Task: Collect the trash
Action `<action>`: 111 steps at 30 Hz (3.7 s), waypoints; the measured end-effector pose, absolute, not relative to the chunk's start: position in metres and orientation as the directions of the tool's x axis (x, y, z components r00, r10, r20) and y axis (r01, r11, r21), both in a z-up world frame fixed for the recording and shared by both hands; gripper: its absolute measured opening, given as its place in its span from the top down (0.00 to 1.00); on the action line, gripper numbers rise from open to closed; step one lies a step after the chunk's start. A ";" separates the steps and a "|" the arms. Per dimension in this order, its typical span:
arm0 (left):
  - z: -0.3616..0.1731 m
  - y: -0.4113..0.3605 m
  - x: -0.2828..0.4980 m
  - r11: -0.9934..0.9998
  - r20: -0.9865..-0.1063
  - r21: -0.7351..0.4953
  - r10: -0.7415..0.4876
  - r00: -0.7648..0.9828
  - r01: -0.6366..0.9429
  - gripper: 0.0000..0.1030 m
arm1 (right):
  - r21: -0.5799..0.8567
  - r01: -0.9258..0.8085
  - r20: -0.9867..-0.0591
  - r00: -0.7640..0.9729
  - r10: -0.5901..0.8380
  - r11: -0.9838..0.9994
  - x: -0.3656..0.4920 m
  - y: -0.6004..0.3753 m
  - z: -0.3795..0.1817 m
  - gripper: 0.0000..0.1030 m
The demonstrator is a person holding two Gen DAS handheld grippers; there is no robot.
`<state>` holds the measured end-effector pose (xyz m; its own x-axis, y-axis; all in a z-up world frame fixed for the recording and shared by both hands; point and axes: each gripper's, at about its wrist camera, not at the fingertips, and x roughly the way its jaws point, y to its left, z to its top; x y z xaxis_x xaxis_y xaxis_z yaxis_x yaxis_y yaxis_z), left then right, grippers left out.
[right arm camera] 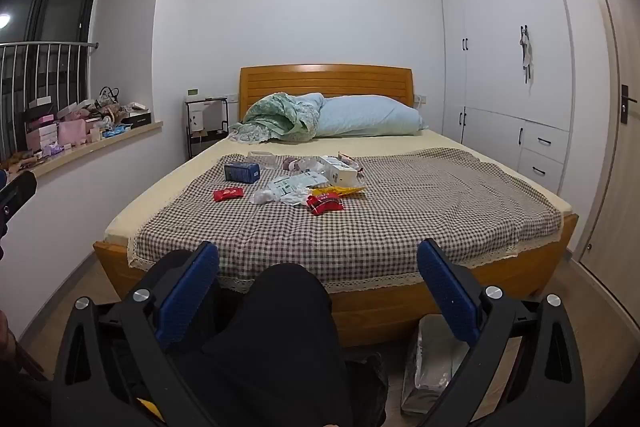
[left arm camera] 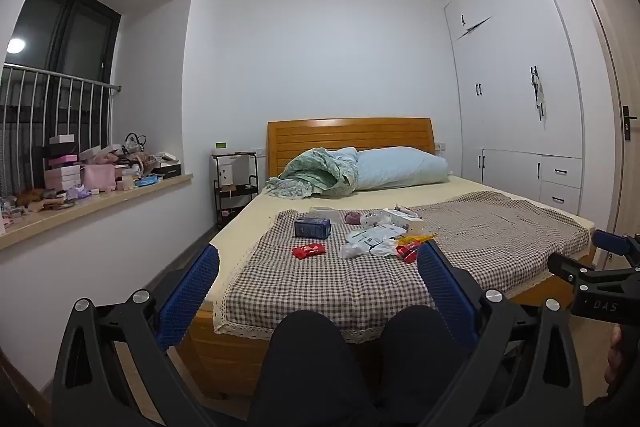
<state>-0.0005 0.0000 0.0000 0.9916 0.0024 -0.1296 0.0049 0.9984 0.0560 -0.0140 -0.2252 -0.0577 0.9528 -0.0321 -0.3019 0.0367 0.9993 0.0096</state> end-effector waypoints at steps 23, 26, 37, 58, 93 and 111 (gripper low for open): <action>0.003 0.003 -0.002 0.999 -0.139 0.040 -0.029 0.990 0.035 0.07 | -0.003 0.035 -0.307 0.951 -0.034 0.999 -0.016 -0.227 -0.056 0.08; 0.001 0.001 -0.001 0.998 -0.137 0.048 -0.027 0.990 0.034 0.07 | -0.008 0.034 -0.305 0.952 -0.035 0.999 -0.016 -0.225 -0.056 0.08; 0.001 -0.002 -0.005 0.997 -0.128 0.067 -0.029 0.991 0.037 0.07 | -0.022 0.032 -0.306 0.951 -0.037 0.999 -0.015 -0.221 -0.058 0.08; -0.001 -0.001 -0.003 0.997 -0.135 0.065 -0.030 0.990 0.039 0.07 | -0.033 0.034 -0.303 0.952 -0.043 0.999 -0.017 -0.219 -0.059 0.08; -0.006 0.002 0.005 0.997 -0.156 0.068 -0.023 0.988 0.034 0.07 | -0.026 0.030 -0.323 0.946 -0.037 0.999 -0.013 -0.221 -0.062 0.08; -0.031 0.024 0.085 0.996 -0.241 0.073 0.076 0.968 -0.060 0.07 | -0.020 0.044 -0.401 0.915 -0.048 0.999 0.052 -0.229 -0.076 0.08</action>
<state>0.0848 0.0235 -0.0305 0.9675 0.0761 -0.2411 -0.0601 0.9955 0.0732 0.0524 -0.2287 -0.0763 0.9150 -0.0485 -0.4006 0.0443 0.9988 -0.0198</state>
